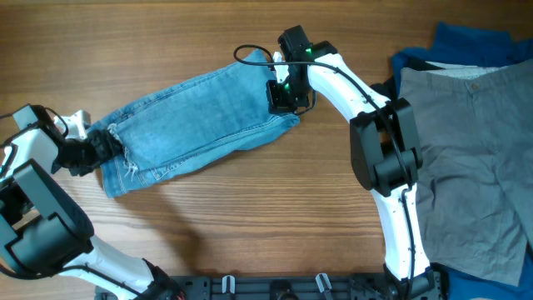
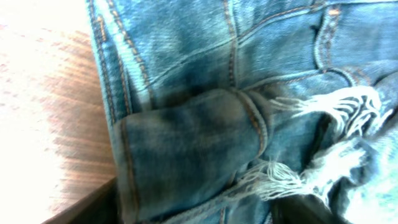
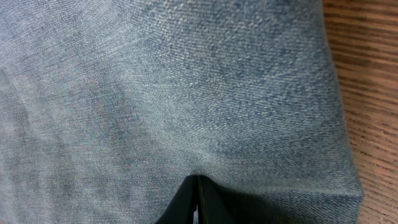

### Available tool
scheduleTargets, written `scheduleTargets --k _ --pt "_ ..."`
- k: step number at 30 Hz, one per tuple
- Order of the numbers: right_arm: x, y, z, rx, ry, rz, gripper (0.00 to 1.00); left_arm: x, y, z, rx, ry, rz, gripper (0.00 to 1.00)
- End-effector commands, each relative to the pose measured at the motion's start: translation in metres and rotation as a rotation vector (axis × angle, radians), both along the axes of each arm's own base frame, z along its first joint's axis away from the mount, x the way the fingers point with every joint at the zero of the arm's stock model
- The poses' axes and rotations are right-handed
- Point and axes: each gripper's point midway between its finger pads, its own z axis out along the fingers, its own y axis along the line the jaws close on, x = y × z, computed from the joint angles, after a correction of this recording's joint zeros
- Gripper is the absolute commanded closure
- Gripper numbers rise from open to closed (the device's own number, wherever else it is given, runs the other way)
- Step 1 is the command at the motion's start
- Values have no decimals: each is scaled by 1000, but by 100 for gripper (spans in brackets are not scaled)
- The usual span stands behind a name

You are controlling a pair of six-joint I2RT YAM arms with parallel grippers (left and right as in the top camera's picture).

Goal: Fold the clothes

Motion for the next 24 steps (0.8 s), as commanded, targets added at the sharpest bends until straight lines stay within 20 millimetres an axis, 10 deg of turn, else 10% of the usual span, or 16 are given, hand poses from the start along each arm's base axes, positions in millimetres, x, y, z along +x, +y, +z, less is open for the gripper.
scheduleTargets --k 1,5,10,16,20,24 --pt "-16 -5 -34 -48 83 -1 96 -33 -49 -50 -178 127 -86 66" --pt "-17 -6 -34 -49 88 -2 96 -38 -51 -49 -193 150 -80 96" --pt "-27 -9 -29 -59 132 5 96 -42 -31 -22 -199 232 7 96" --pt "-36 13 41 112 92 114 96 -19 16 104 -100 273 71 96" --pt "-27 24 84 199 -13 135 96 12 -3 163 -45 197 17 96" --pt "-22 26 93 212 -50 136 96 24 -52 173 -35 209 -122 96"
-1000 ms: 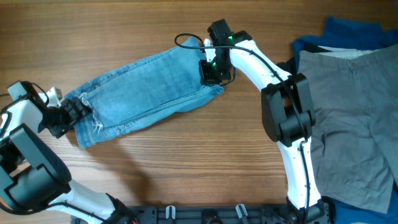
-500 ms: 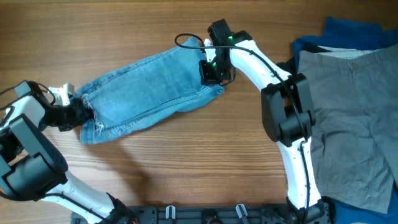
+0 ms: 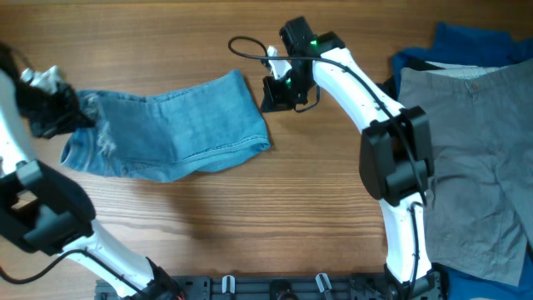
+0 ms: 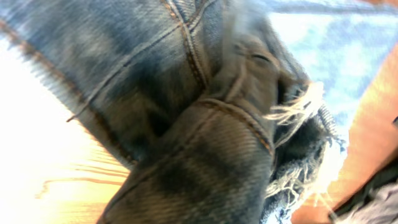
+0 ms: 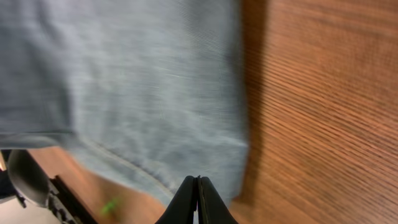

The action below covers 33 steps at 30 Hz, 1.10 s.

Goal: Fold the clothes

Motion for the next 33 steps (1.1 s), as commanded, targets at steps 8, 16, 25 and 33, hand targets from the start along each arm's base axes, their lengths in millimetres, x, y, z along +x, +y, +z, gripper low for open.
scheduleTargets --k 8,16,25,33 --pt "26 -16 12 -85 -53 -177 94 49 -149 11 10 -77 -225 96" --pt "44 -56 5 -164 -8 -372 84 95 -269 -3 -9 -289 -310 0" --pt "15 -6 46 252 -135 143 65 81 -195 -14 119 -161 -180 0" --pt "-6 33 -5 46 -173 175 96 57 -184 -61 -23 -65 -179 67"
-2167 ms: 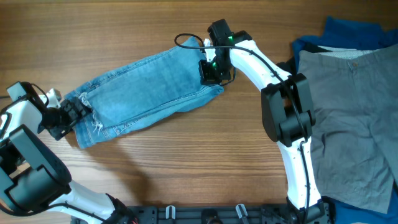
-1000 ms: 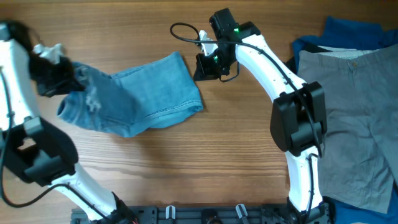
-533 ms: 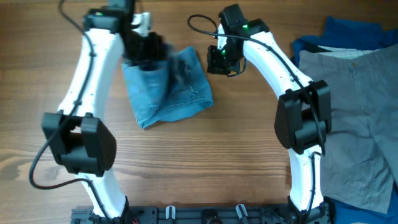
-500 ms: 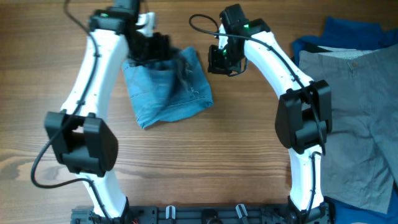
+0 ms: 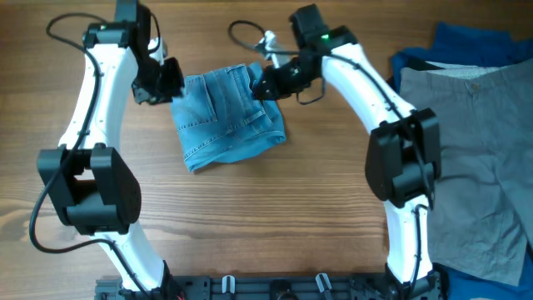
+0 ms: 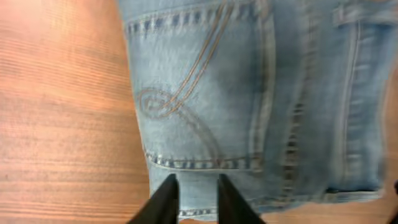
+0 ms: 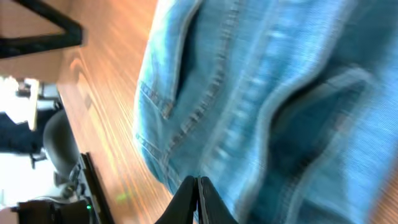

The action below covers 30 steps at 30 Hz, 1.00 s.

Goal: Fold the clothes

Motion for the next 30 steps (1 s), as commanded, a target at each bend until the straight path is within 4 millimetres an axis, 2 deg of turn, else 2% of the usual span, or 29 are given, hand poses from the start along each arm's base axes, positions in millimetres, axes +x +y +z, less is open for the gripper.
scheduleTargets --k 1,2,4,5,7,8,9,11,12,14,16,18,19,20,21,23,25,26,27,28,29,30 --pt "-19 -2 -59 -262 15 -68 96 -23 -34 -22 -189 52 -89 63" --pt "-26 -13 -85 -345 72 -124 96 -31 -45 -27 -248 65 -127 66" --pt "-34 -37 -122 -471 180 -270 96 -45 -52 -39 -262 110 -142 88" --pt "-38 -48 -136 -501 228 -319 96 -54 -56 -46 -262 136 -157 96" --pt "-40 -56 -144 -503 262 -334 96 -74 -63 -64 -263 195 -172 96" --pt "-38 -57 -144 -500 254 -329 96 -85 -65 -75 -262 226 -165 83" --pt "-37 -56 -140 -490 243 -320 95 -93 -65 -87 -261 248 -136 80" --pt "-39 -46 -126 -425 237 -273 96 -101 -62 -113 -243 265 -38 80" --pt "-38 -42 -114 -393 229 -260 96 -103 -58 -126 -218 263 16 85" --pt "-33 -38 -84 -345 176 -245 96 -100 -32 -148 -91 235 140 95" --pt "-24 -34 -44 -290 67 -233 96 -80 7 -153 31 159 241 96" --pt "-13 -29 -9 -229 -53 -215 96 -50 32 -144 20 65 311 96" --pt "-2 -24 15 -180 -139 -221 95 -23 50 -130 -4 -19 357 96" --pt "5 -21 29 -147 -189 -228 95 -2 59 -114 -34 -86 365 96" --pt "12 -17 39 -118 -231 -236 94 17 62 -97 -75 -154 323 96" --pt "23 -11 49 -78 -277 -258 92 45 55 -55 -167 -264 164 80" --pt "30 -9 48 -66 -291 -274 92 40 43 -32 -229 -240 93 66" --pt "34 -7 47 -63 -305 -278 92 30 29 -22 -299 -191 80 57" --pt "40 -8 41 -73 -320 -291 92 18 15 -18 -367 -137 71 54" --pt "46 -5 36 -73 -333 -294 91 4 6 -18 -397 -74 73 50" --pt "49 -3 33 -68 -339 -293 91 -10 0 -22 -396 -9 73 42" --pt "52 2 21 -67 -342 -286 91 -24 -6 -28 -386 57 71 28"
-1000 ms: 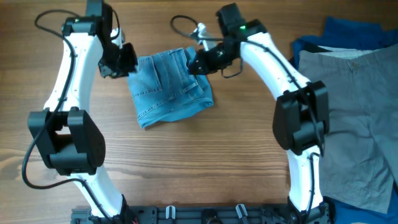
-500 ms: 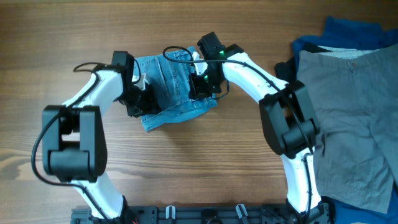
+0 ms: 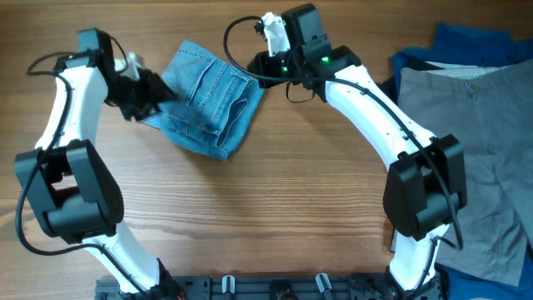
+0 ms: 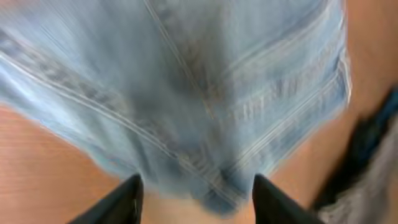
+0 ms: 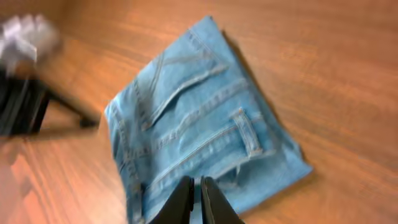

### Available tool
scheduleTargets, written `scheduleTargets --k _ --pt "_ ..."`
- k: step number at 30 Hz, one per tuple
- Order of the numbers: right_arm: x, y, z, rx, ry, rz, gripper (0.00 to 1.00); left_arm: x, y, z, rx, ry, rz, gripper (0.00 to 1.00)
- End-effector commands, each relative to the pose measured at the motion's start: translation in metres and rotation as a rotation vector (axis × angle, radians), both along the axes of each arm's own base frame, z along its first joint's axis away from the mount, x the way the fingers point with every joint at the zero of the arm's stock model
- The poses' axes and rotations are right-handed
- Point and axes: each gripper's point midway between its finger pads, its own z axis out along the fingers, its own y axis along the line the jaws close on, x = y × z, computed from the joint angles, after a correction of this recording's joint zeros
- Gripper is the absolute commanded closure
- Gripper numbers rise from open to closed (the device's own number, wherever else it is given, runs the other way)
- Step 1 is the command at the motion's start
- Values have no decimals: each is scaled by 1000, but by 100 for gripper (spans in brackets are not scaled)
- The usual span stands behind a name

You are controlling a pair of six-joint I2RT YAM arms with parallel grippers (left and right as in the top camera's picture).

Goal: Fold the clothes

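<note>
The blue jeans [image 3: 206, 93] lie on the table as a short folded packet with the back pockets facing up. They also show in the right wrist view [image 5: 199, 130] and, blurred, in the left wrist view [image 4: 186, 93]. My left gripper [image 3: 146, 88] is at the packet's left edge. Its fingers [image 4: 124, 200] stand wide apart and open, with only table between them. My right gripper [image 3: 265, 62] is just past the packet's upper right corner. It is raised over the denim [image 5: 198, 200], and its fingers are shut with nothing in them.
Grey shorts [image 3: 470, 158] lie spread at the right edge of the table over a dark blue garment [image 3: 470, 43]. A black cable [image 3: 237, 37] loops off the right arm behind the jeans. Bare wooden table [image 3: 250, 208] lies in front.
My left gripper has moved from the packet's upper left to its left edge and now stands wide open. My right gripper has come off the denim and is higher. The packet has turned and shifted slightly left.
At first the jeans lay stretched out diagonally, with my left gripper on the frayed hem end and my right on the waist end. Then the hem end was held far left. A second ago the jeans were a short folded packet with both grippers at it. Now both are off it.
</note>
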Motion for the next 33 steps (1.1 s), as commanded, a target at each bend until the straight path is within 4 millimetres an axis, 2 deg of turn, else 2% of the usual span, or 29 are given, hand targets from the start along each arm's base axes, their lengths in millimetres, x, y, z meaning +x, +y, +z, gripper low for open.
scheduleTargets --k 1,3,4,5,6,7,9,12,16,20,21,22,23,24,25,27,29,31,32,33 --pt "9 9 -45 -39 25 -2 91 -32 -35 -4 -86 109 -95 20" --pt "11 13 -84 -58 74 5 93 -51 -46 -16 -95 174 -115 8" --pt "8 15 -94 -57 96 15 94 -56 -48 -21 -98 192 -117 4" --pt "4 17 -107 -48 139 20 94 -60 -48 -26 -101 205 -112 4" --pt "-7 24 -131 -18 226 47 95 -68 -48 -37 -105 228 -96 0" --pt "-13 26 -147 -20 263 59 95 -71 -46 -44 -108 242 -74 0" --pt "-19 22 -167 -42 313 51 95 -76 -41 -55 -112 257 -38 0" --pt "-22 18 -171 -53 336 46 96 -75 -32 -72 -109 223 -2 0" --pt "-24 19 -172 -51 347 47 96 -56 -32 -106 -83 76 45 0" --pt "-32 23 -168 -18 382 79 96 -56 -21 -136 -6 57 183 1" --pt "-34 24 -168 -11 387 84 96 -58 -19 -140 7 65 217 6" --pt "-35 25 -167 -6 390 88 96 -57 -17 -143 9 61 250 34" --pt "-35 24 -165 -6 392 88 96 -56 -17 -143 10 53 250 70" --pt "-36 23 -160 -6 395 88 96 -54 -17 -143 9 46 250 87" --pt "-39 24 -150 4 397 102 96 -53 -16 -142 11 38 243 96" --pt "-45 25 -121 19 369 145 96 -49 -13 -136 21 7 185 96" --pt "-45 21 -87 19 302 159 96 -41 -1 -122 34 -18 165 96" --pt "-39 12 -56 12 237 129 96 -22 21 -98 48 -70 200 96" --pt "-34 5 -31 19 183 108 96 -9 39 -84 56 -115 236 96" --pt "-32 2 -18 25 155 99 96 3 59 -73 66 -157 276 96"
